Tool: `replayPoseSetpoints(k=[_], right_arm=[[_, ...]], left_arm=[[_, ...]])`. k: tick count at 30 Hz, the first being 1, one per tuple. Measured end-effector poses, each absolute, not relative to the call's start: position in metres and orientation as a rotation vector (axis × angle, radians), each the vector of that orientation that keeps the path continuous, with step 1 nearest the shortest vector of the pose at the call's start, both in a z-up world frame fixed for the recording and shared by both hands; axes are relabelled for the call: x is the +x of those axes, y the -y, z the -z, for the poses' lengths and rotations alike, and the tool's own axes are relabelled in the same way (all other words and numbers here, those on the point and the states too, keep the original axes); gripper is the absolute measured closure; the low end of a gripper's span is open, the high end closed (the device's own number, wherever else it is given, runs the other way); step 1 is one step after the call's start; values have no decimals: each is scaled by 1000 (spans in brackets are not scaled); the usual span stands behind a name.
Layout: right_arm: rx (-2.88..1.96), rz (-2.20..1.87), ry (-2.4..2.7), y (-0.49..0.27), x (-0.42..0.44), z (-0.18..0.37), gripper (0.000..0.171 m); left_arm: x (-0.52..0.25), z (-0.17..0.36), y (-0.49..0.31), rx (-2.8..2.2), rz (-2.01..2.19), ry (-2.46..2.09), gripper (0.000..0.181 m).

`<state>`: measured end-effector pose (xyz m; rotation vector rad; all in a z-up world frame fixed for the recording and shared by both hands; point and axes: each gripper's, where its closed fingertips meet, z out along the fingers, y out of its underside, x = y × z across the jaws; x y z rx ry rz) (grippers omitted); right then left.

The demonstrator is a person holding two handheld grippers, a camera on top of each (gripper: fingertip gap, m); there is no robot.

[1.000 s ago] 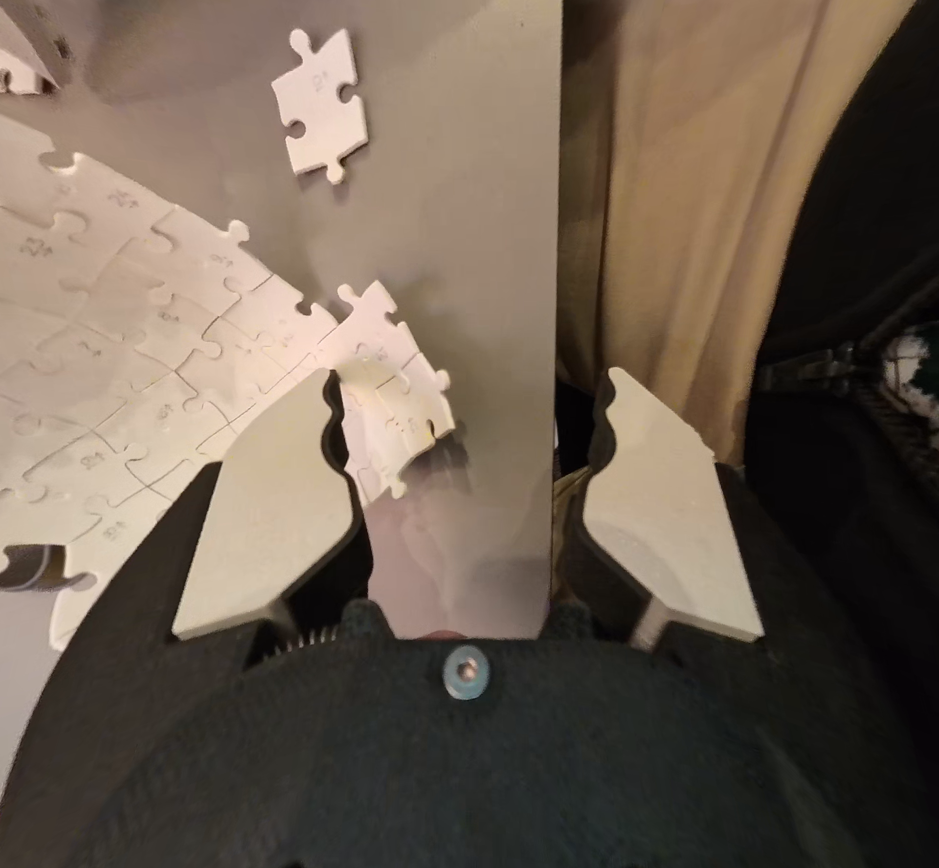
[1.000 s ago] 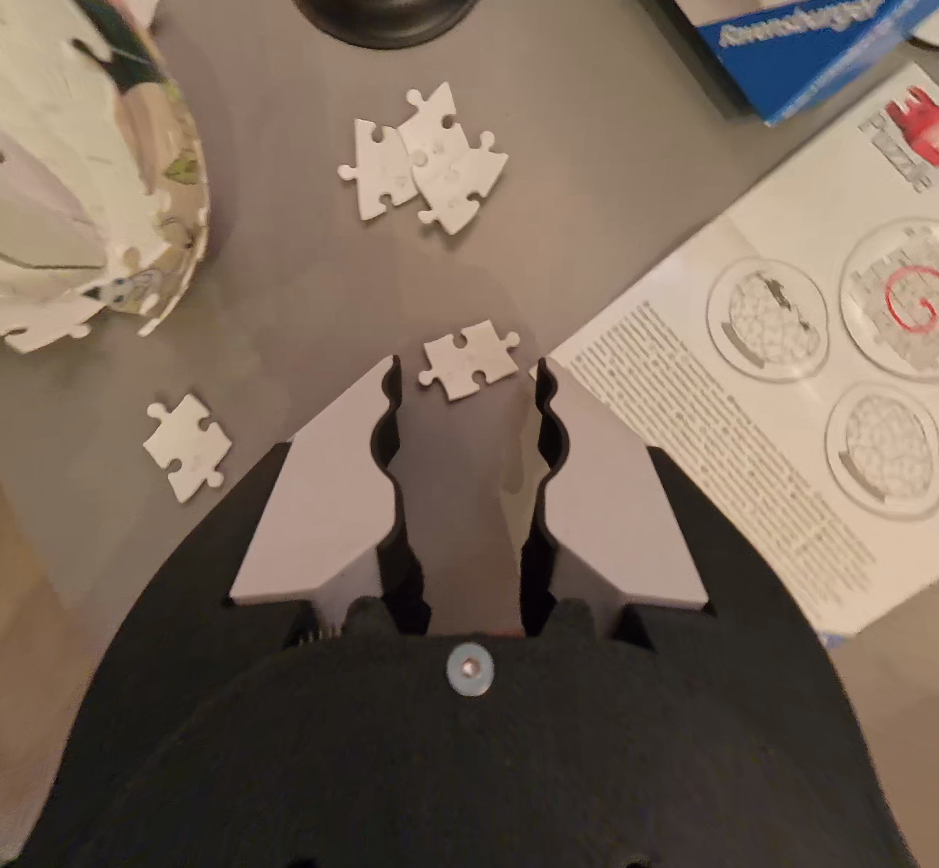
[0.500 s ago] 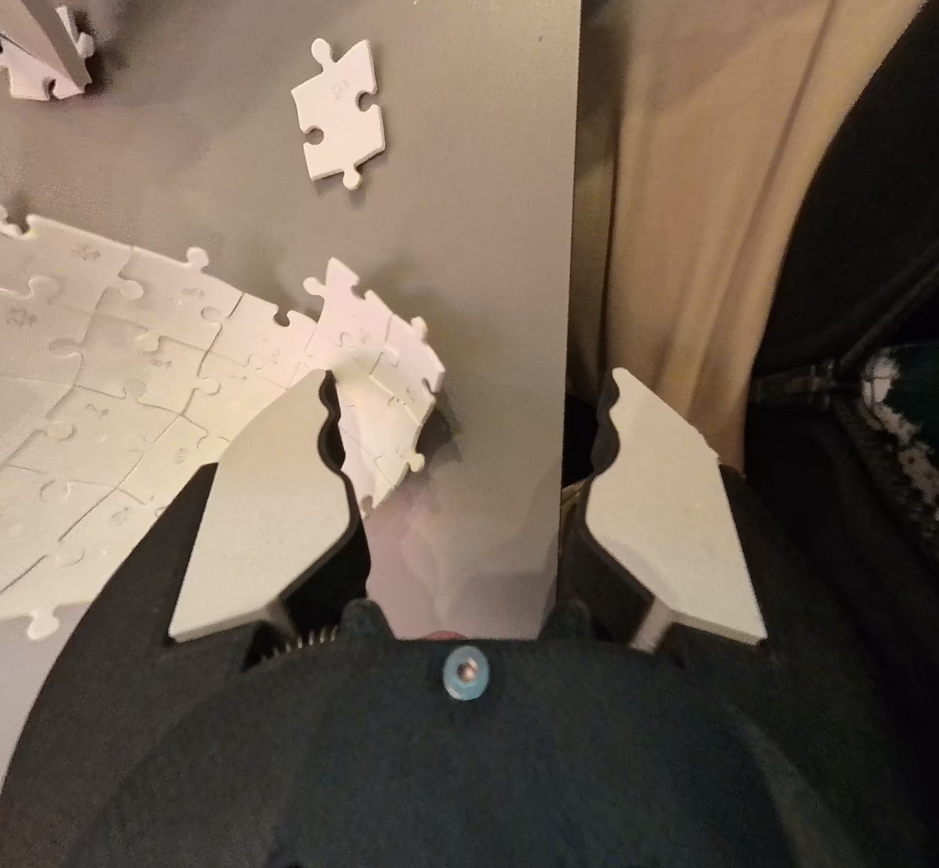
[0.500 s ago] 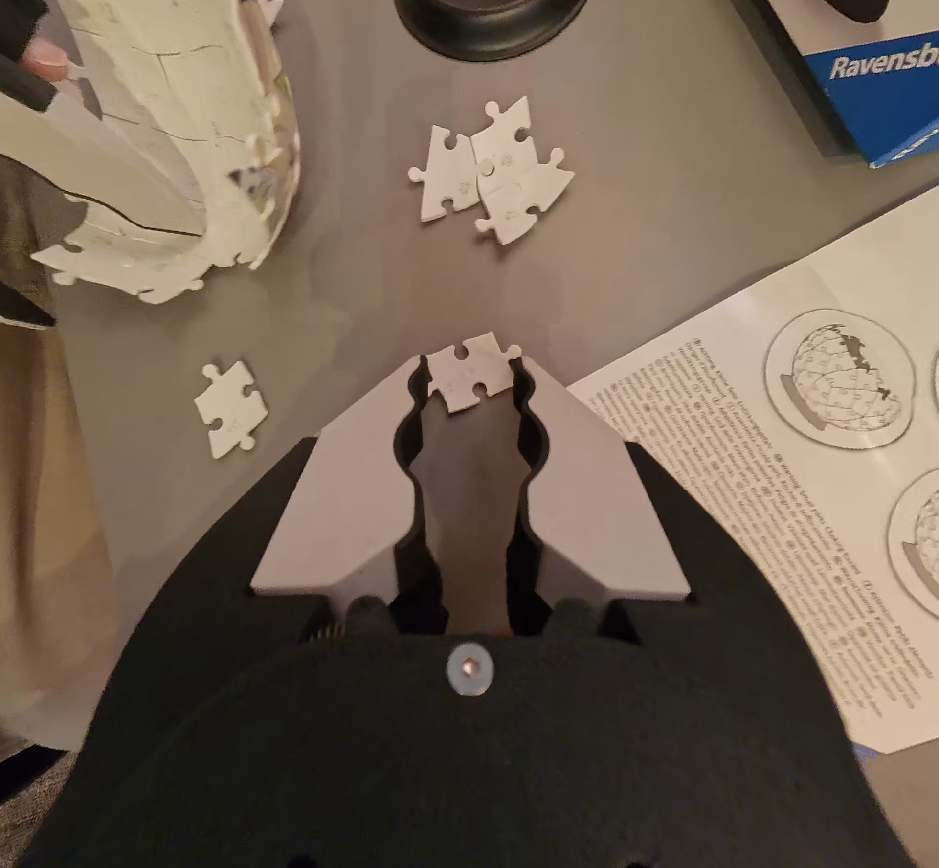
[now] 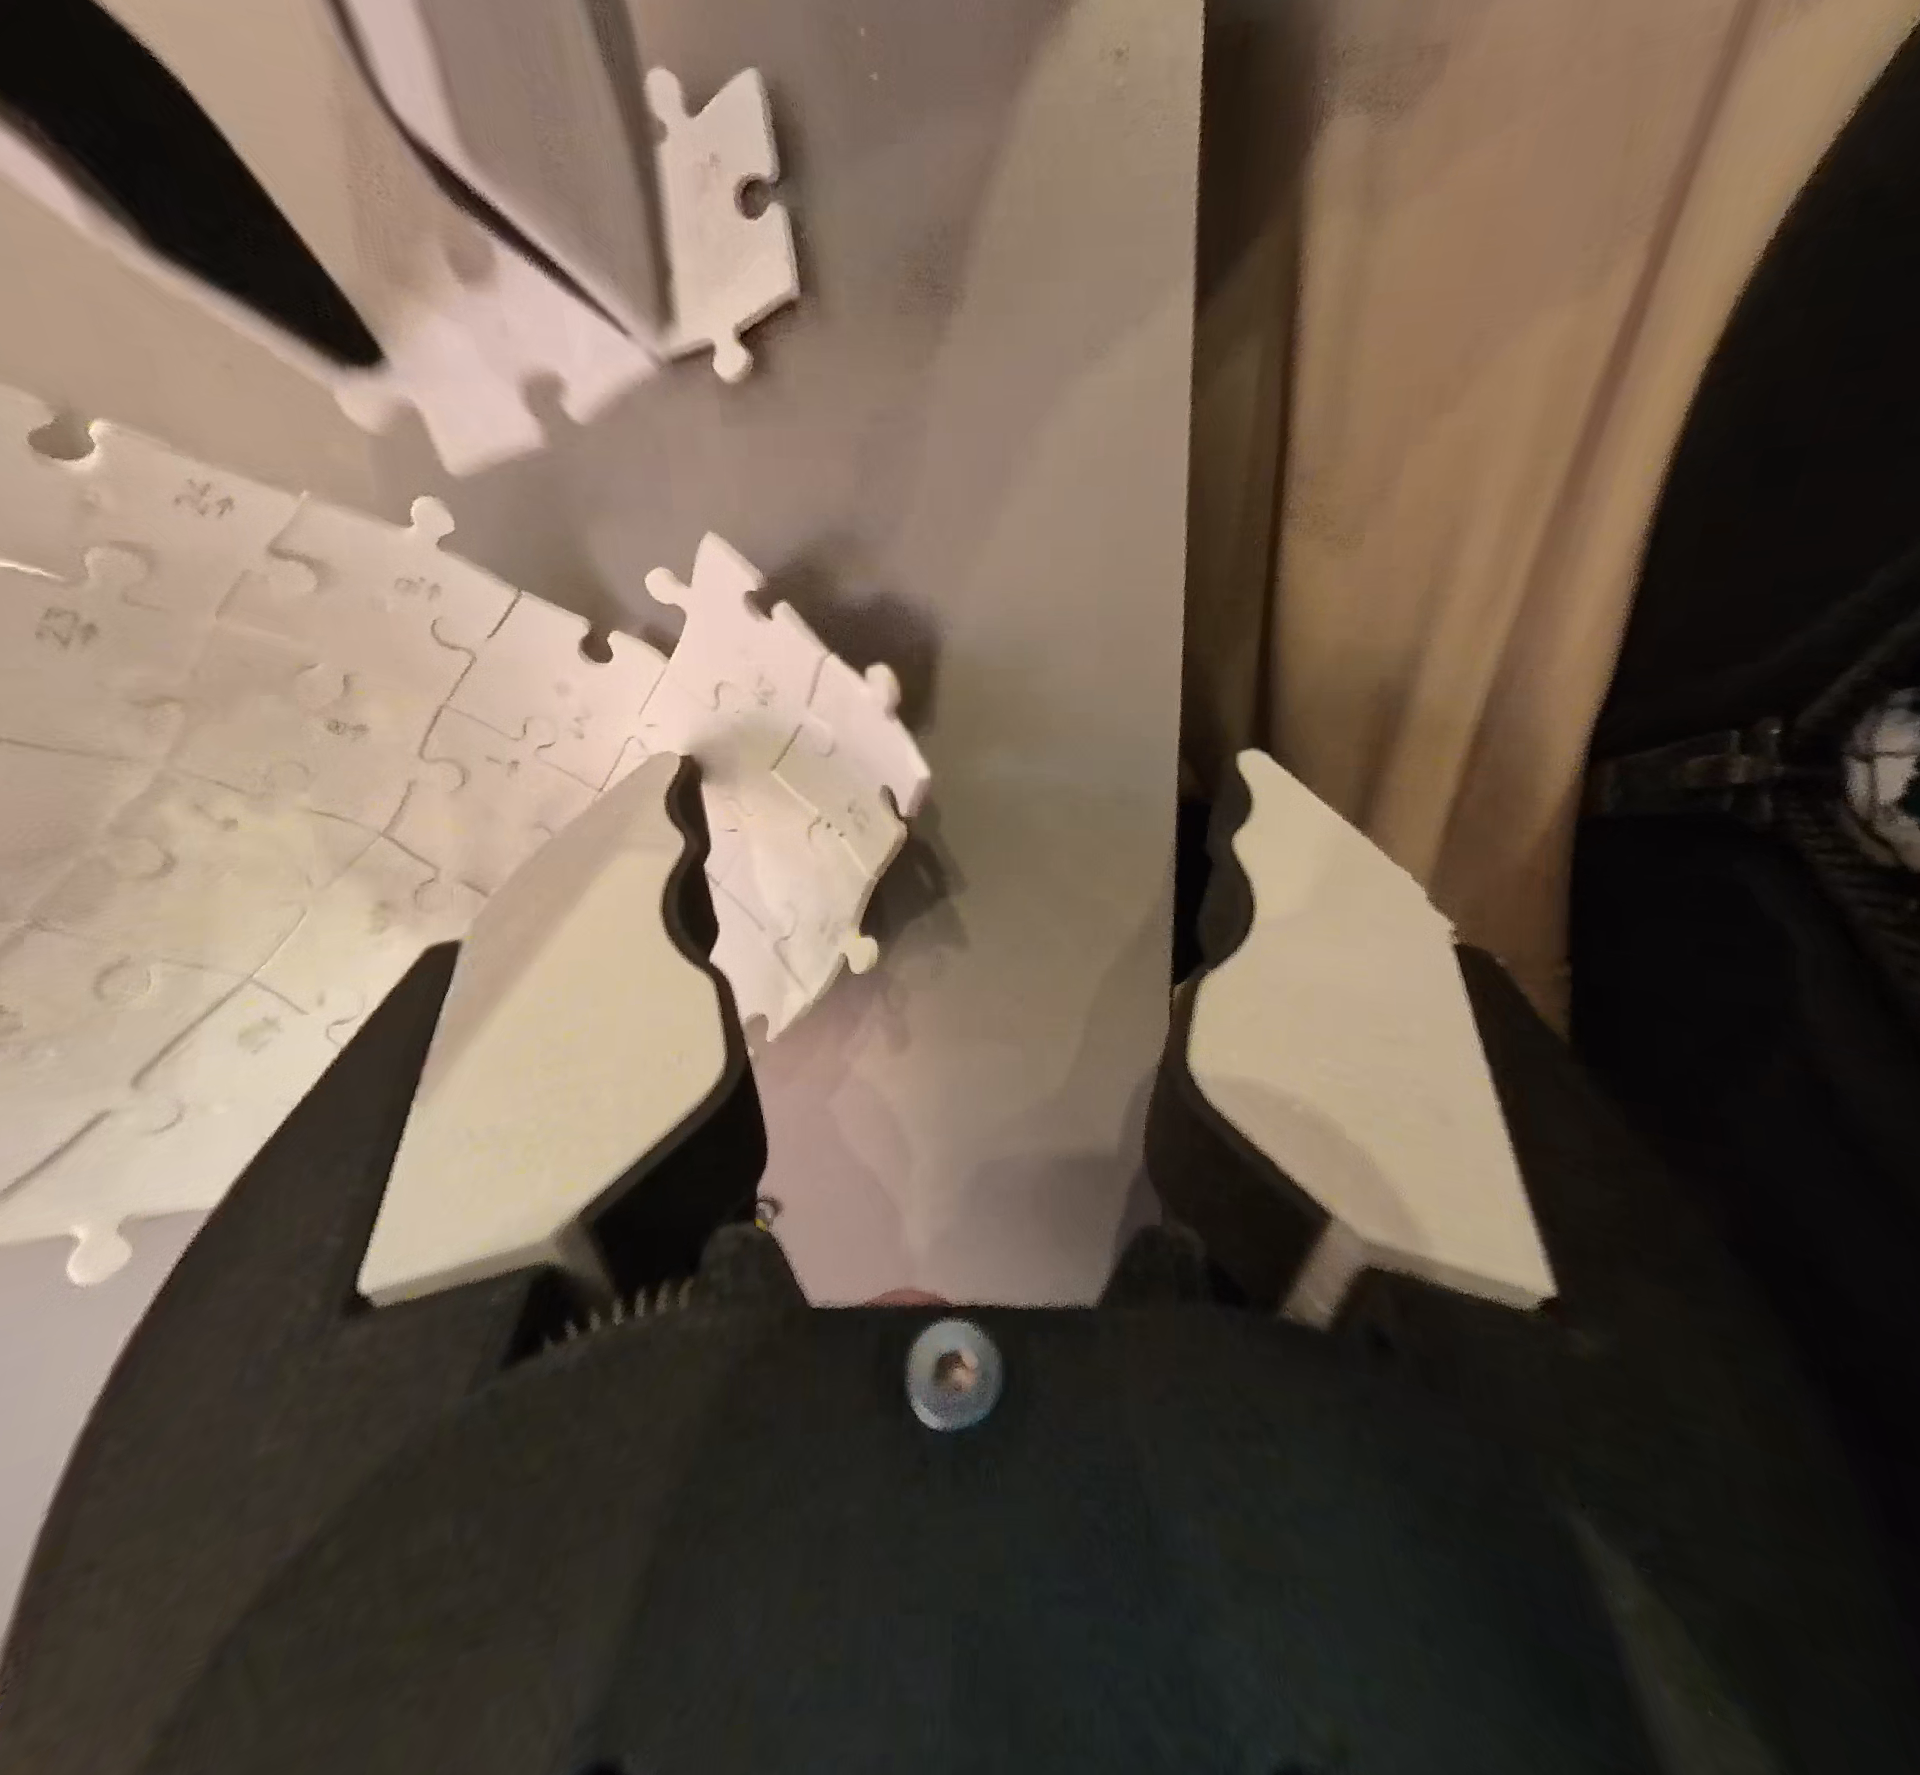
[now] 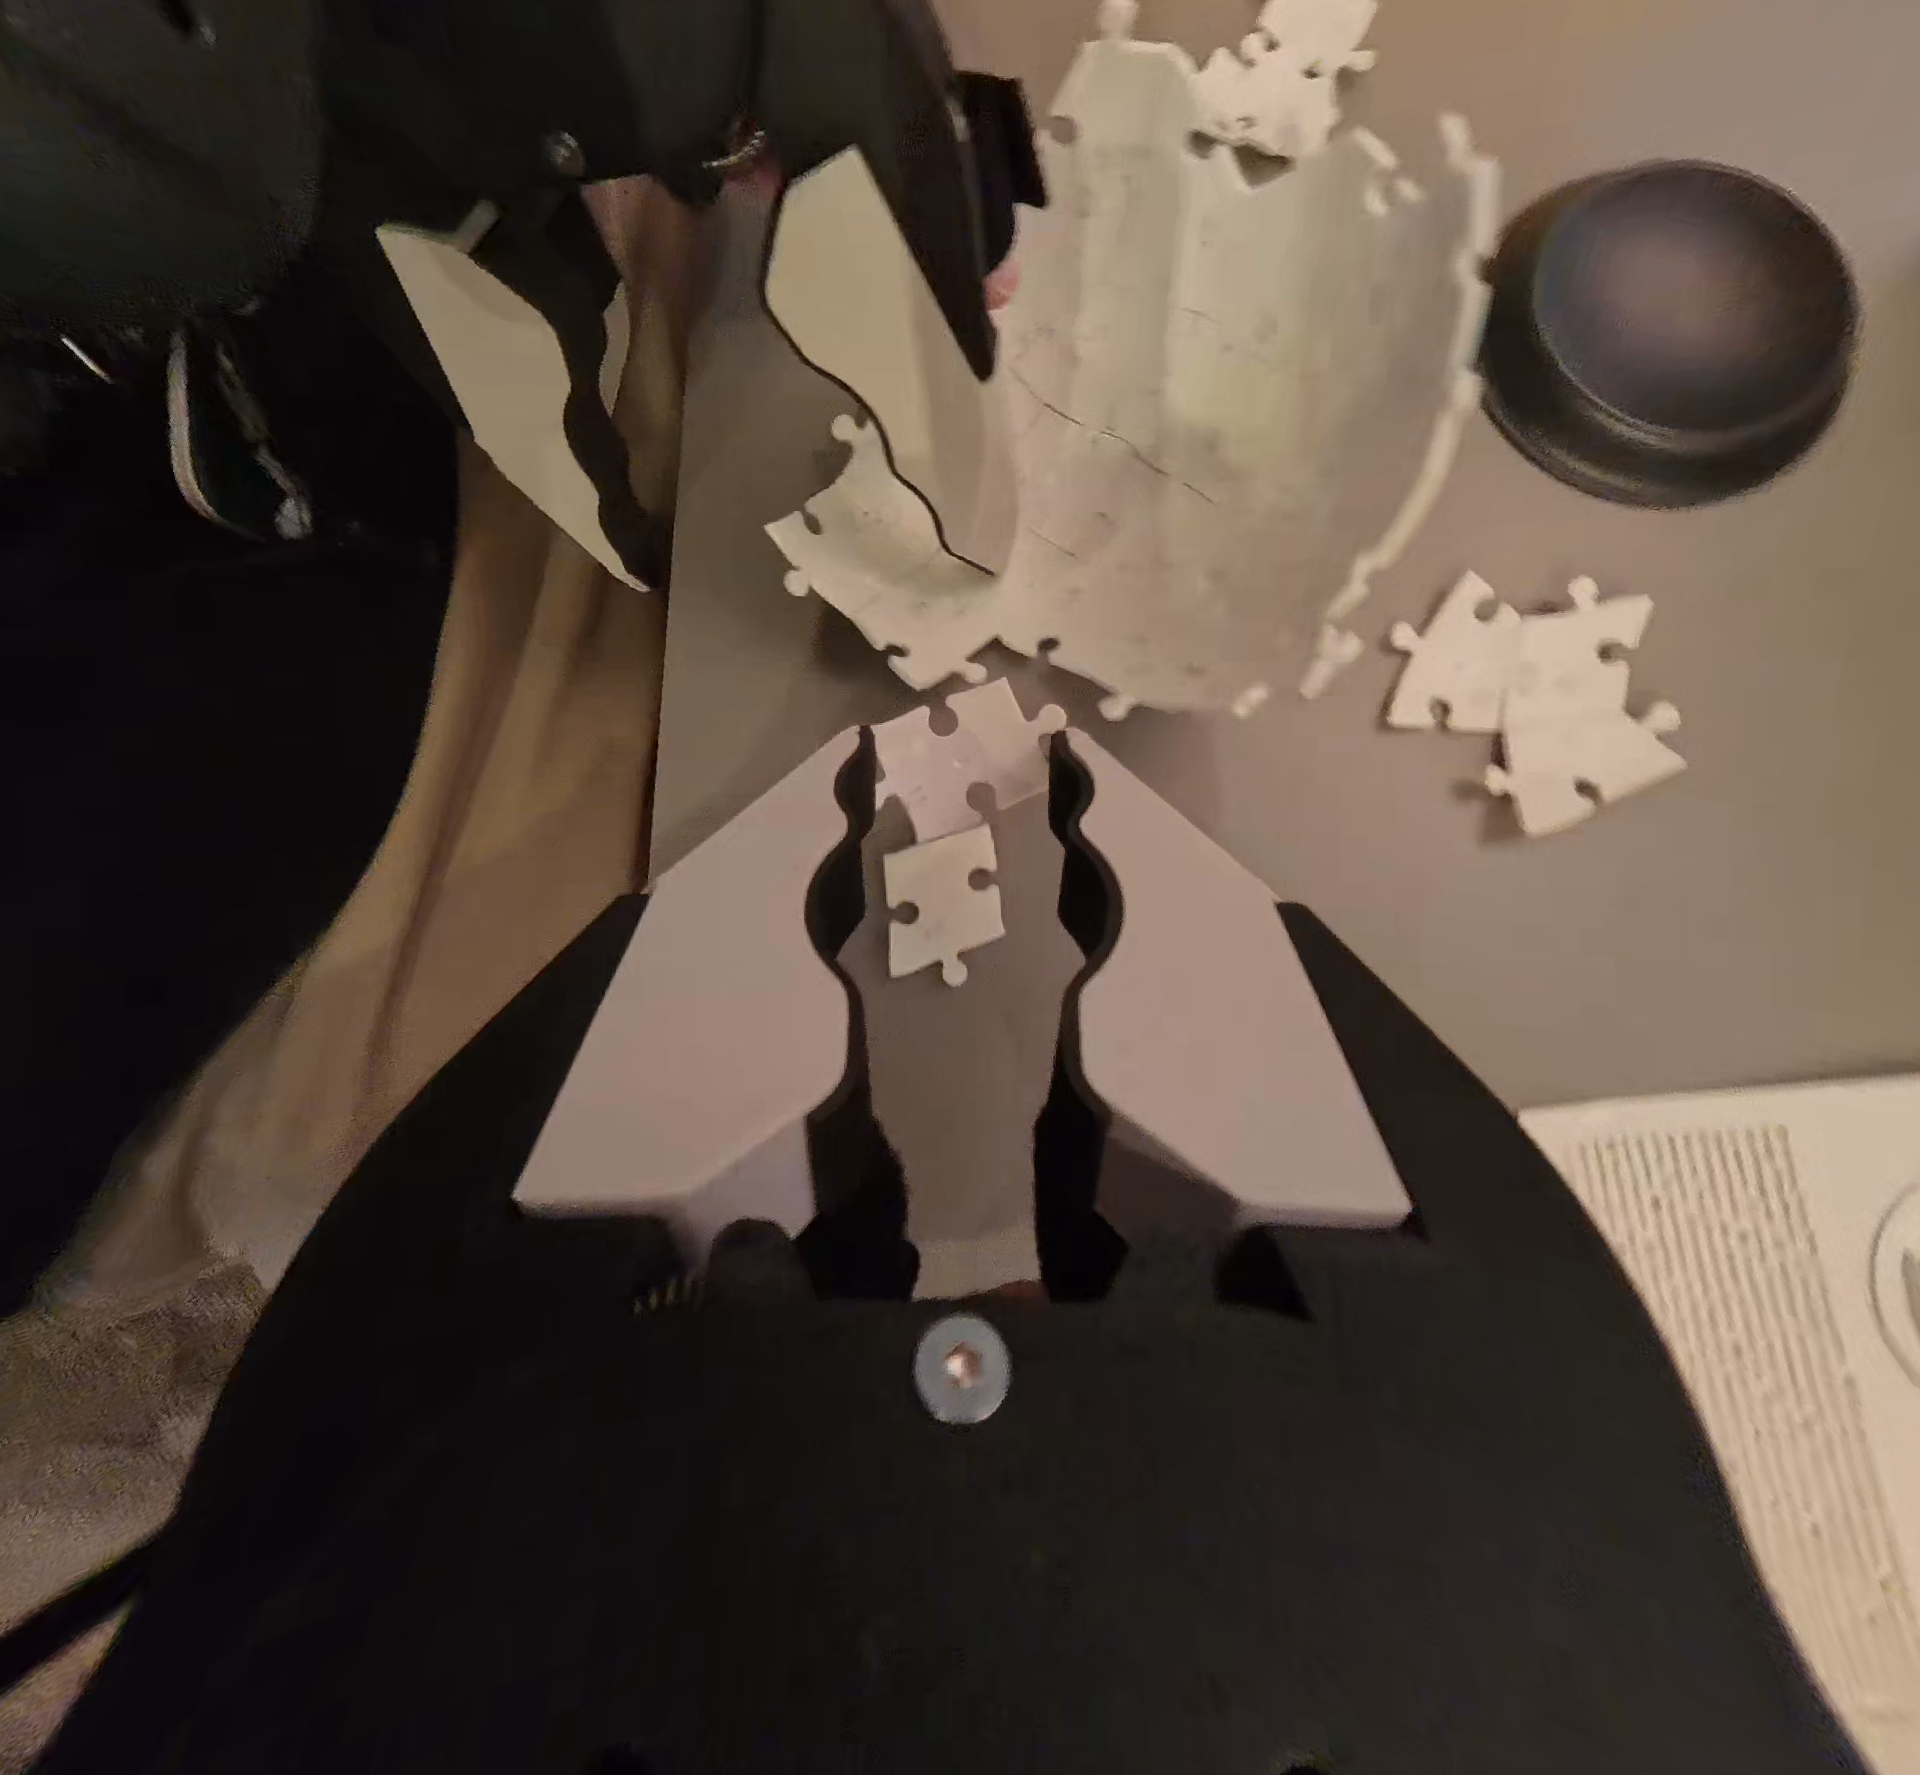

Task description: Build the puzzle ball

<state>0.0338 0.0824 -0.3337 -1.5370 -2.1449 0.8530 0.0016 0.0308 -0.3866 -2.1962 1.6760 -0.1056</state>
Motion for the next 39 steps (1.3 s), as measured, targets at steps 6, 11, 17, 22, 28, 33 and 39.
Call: replayPoseSetpoints(k=[6, 11, 17, 22, 28, 33, 39], right_arm=[[-1395, -686, 2361, -71, 20, 354, 139], [-1324, -637, 2455, -72, 18, 351, 140], [-1312, -549, 2536, -78, 18, 359, 139], [-1313, -552, 2558, -75, 13, 363, 139], [-1347, -557, 2559, -75, 14, 366, 139], [-1357, -555, 2548, -75, 14, 368, 140], [-1362, -566, 2532, -74, 12, 368, 139]], left_arm=[[-1, 387, -32, -2179, 66, -1710, 92], [-3, 387, -32, -2165, 52, -1737, 94], [-4, 388, -32, -2160, 38, -1757, 94], [-5, 388, -32, -2165, 23, -1766, 93], [-6, 388, -31, -2164, 11, -1771, 90], [-6, 384, -30, -2157, 11, -1754, 87], [9, 371, -28, -2109, 97, -1717, 88]])
